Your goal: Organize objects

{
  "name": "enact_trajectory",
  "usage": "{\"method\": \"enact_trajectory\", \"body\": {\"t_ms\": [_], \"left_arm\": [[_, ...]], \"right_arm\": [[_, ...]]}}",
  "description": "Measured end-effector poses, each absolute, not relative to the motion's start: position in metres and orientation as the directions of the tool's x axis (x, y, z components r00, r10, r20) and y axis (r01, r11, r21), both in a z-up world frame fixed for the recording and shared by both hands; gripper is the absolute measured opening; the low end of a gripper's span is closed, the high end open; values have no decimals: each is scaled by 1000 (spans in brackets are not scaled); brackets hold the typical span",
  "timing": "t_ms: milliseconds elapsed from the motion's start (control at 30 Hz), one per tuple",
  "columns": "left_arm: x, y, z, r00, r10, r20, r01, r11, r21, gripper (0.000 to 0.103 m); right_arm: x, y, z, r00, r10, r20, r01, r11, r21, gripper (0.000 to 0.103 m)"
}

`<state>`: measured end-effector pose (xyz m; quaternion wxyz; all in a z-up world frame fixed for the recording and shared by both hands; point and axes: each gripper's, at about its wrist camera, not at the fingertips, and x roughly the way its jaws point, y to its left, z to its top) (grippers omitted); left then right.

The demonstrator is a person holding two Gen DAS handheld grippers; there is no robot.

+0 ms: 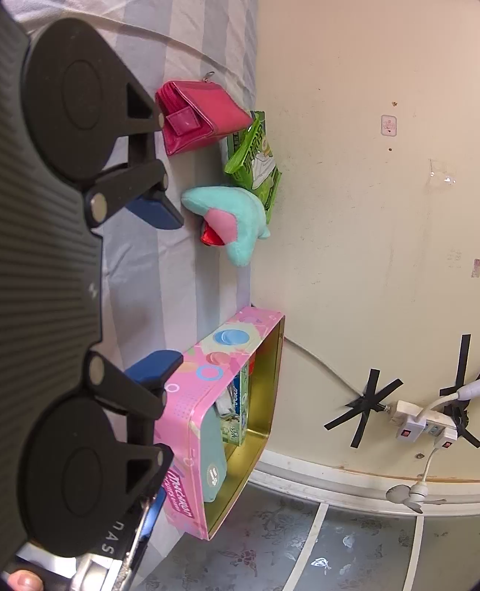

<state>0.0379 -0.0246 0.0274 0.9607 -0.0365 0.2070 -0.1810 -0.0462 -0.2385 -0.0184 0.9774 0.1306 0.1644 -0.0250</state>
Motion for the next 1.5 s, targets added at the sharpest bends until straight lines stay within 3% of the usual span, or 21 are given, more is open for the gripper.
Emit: {"method": "enact_trajectory", "body": {"t_ms": [867,1133,1500], "left_arm": [[43,-24,24,822,-381,-422,348,924,-156,74],[40,-16,38,831,-387,-400,357,922,-151,74],[55,55,49,885,-231,-403,222,973,-69,75]], "right_arm": [[-47,-242,-20,946,-2,-323,100,952,289,75],[-52,-223,-13,950,-17,-313,80,979,188,79],[-43,-192,13,960,74,-272,-30,986,163,83]]}}
